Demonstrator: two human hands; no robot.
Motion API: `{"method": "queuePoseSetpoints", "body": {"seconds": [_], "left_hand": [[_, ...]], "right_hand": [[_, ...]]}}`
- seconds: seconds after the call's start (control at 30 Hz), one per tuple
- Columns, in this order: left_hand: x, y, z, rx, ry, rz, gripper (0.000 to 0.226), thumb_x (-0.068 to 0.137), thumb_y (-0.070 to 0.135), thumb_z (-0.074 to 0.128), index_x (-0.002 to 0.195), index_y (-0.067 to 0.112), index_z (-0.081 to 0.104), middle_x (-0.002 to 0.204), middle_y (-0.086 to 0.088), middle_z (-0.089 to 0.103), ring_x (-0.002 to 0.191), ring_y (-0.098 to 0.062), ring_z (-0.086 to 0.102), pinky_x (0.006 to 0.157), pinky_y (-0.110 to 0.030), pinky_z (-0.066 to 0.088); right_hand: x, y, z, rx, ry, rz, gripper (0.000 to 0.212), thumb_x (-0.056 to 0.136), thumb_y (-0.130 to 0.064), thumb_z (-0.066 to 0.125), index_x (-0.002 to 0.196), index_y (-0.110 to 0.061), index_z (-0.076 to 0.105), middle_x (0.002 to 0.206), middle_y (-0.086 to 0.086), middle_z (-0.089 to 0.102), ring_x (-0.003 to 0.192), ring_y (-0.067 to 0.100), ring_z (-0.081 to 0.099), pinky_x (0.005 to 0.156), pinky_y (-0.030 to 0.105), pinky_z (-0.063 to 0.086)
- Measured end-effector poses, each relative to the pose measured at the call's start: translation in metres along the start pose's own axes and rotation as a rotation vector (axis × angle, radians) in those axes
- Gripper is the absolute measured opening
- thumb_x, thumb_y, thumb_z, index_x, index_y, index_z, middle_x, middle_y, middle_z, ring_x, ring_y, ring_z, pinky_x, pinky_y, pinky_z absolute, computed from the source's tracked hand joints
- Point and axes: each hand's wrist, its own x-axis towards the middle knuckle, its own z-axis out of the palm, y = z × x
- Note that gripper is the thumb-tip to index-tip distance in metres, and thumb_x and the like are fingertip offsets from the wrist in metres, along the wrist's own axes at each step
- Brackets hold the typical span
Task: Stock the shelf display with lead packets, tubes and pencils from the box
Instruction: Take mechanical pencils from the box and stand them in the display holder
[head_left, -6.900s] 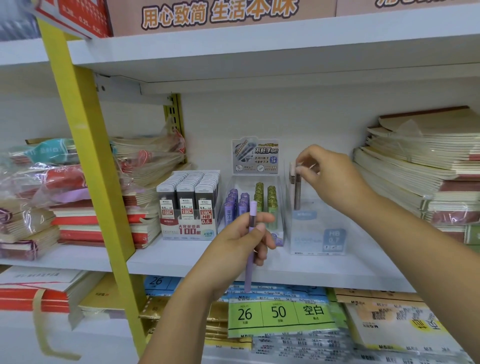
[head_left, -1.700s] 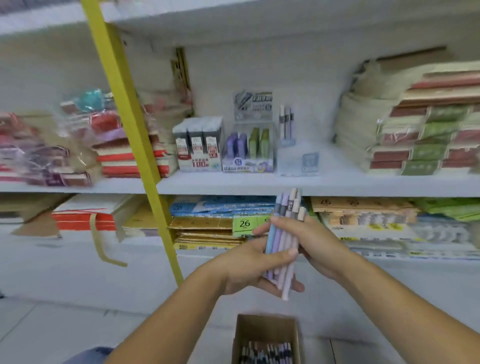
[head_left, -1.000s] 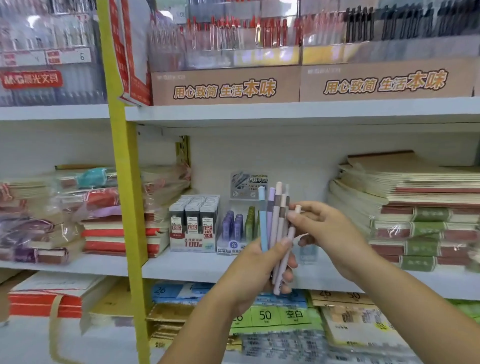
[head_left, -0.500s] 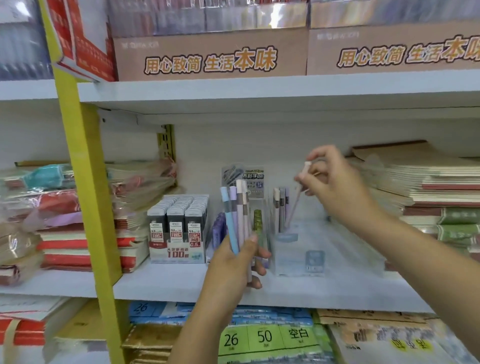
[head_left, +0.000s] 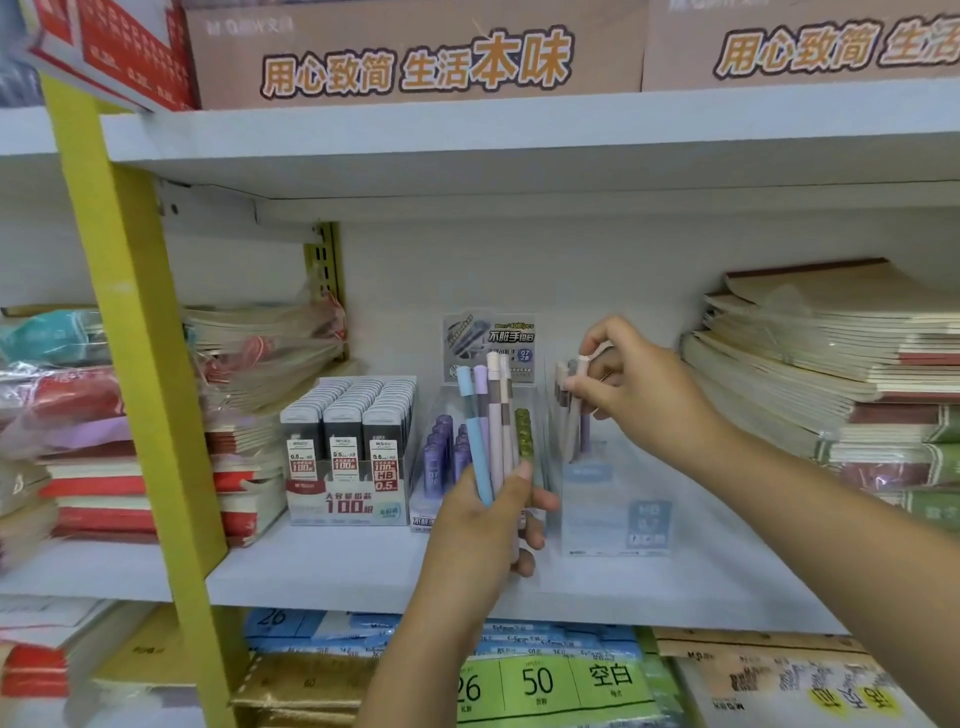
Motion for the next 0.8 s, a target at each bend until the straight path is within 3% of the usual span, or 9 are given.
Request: {"method": "queuePoseSetpoints", "body": {"seconds": [0.2, 0.3, 0.4, 0.5, 0.57, 0.67, 0.8], "left_hand": [[-0.002, 0.001, -0.001, 0.004, -0.046, -0.048, 0.028, 0.097, 0.037, 0.062, 0.107, 0.011, 0.065, 0.078, -0.001, 0.074, 0.052, -0.011, 0.051, 0.044, -0.023, 0.040], [-0.005, 0.004, -0.001, -0.014, -0.082, -0.071, 0.031, 0.093, 0.039, 0.066, 0.101, 0.009, 0.069, 0.075, 0.001, 0.073, 0.051, -0.010, 0.049, 0.043, -0.021, 0.036], [-0.009, 0.008, -0.001, -0.069, -0.121, -0.063, 0.039, 0.083, 0.044, 0.072, 0.107, 0.014, 0.070, 0.085, -0.003, 0.075, 0.052, -0.010, 0.048, 0.044, -0.020, 0.035], [-0.012, 0.009, 0.002, -0.085, -0.167, -0.030, 0.058, 0.068, 0.053, 0.075, 0.111, 0.016, 0.070, 0.085, -0.003, 0.074, 0.054, -0.011, 0.048, 0.044, -0.019, 0.034], [-0.013, 0.009, 0.002, -0.091, -0.198, -0.020, 0.052, 0.067, 0.054, 0.076, 0.106, 0.020, 0.074, 0.086, -0.005, 0.074, 0.055, -0.011, 0.048, 0.044, -0.019, 0.035], [-0.013, 0.009, -0.001, -0.088, -0.217, -0.023, 0.039, 0.074, 0.052, 0.077, 0.103, 0.025, 0.076, 0.088, -0.005, 0.073, 0.056, -0.011, 0.049, 0.045, -0.019, 0.034], [-0.011, 0.009, -0.008, -0.067, -0.206, -0.026, 0.032, 0.079, 0.049, 0.072, 0.100, 0.026, 0.077, 0.092, -0.008, 0.075, 0.057, -0.011, 0.052, 0.045, -0.020, 0.036]], "right_hand": [[-0.002, 0.004, 0.004, -0.132, -0.082, 0.040, 0.017, 0.088, -0.020, 0.068, 0.091, -0.031, 0.055, 0.074, -0.005, 0.069, 0.073, 0.013, 0.067, 0.072, 0.031, 0.052], [-0.005, -0.004, -0.001, -0.194, 0.018, 0.006, 0.012, 0.092, -0.024, 0.062, 0.103, -0.029, 0.062, 0.088, -0.009, 0.067, 0.078, 0.006, 0.061, 0.072, 0.022, 0.046], [-0.024, -0.019, -0.003, -0.014, 0.165, -0.008, 0.015, 0.094, -0.029, 0.057, 0.108, -0.035, 0.062, 0.086, -0.017, 0.063, 0.081, -0.002, 0.059, 0.068, 0.012, 0.043], [-0.048, -0.032, 0.004, 0.268, 0.105, 0.016, 0.021, 0.093, -0.032, 0.061, 0.107, -0.047, 0.057, 0.085, -0.016, 0.069, 0.082, -0.003, 0.063, 0.069, 0.006, 0.044], [-0.053, -0.037, 0.009, 0.355, 0.058, 0.042, 0.030, 0.091, -0.028, 0.064, 0.112, -0.048, 0.054, 0.085, -0.017, 0.070, 0.080, -0.005, 0.063, 0.069, 0.004, 0.042], [-0.047, -0.040, 0.008, 0.494, 0.012, 0.099, 0.038, 0.089, -0.021, 0.067, 0.117, -0.043, 0.053, 0.083, -0.010, 0.073, 0.078, -0.001, 0.065, 0.070, 0.009, 0.046], [-0.041, -0.040, 0.006, 0.658, -0.063, 0.136, 0.041, 0.088, -0.012, 0.068, 0.118, -0.036, 0.056, 0.083, 0.003, 0.075, 0.073, 0.017, 0.068, 0.064, 0.024, 0.054]]}}
